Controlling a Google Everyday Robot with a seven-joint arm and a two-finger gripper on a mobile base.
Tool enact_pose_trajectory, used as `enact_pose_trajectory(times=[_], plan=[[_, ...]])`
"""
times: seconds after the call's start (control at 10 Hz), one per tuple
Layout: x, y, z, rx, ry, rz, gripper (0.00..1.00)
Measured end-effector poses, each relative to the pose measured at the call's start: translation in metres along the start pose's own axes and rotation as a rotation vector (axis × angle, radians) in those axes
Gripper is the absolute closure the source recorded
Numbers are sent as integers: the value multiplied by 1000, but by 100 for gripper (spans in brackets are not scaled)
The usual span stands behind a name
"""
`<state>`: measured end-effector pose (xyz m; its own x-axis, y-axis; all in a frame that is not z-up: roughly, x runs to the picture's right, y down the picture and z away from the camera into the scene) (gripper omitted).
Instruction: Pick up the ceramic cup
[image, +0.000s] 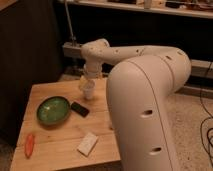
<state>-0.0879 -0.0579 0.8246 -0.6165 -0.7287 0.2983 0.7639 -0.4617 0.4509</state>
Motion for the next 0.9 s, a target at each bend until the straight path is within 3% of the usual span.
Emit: enact_pose_trajectory(times=[0.2,0.4,0.6,0.9], plan=[[12,10,-25,3,4,25,20],[12,28,-30,14,24,55,20],[4,53,-15,27,59,94,20],[-5,69,17,32,65,122,20]])
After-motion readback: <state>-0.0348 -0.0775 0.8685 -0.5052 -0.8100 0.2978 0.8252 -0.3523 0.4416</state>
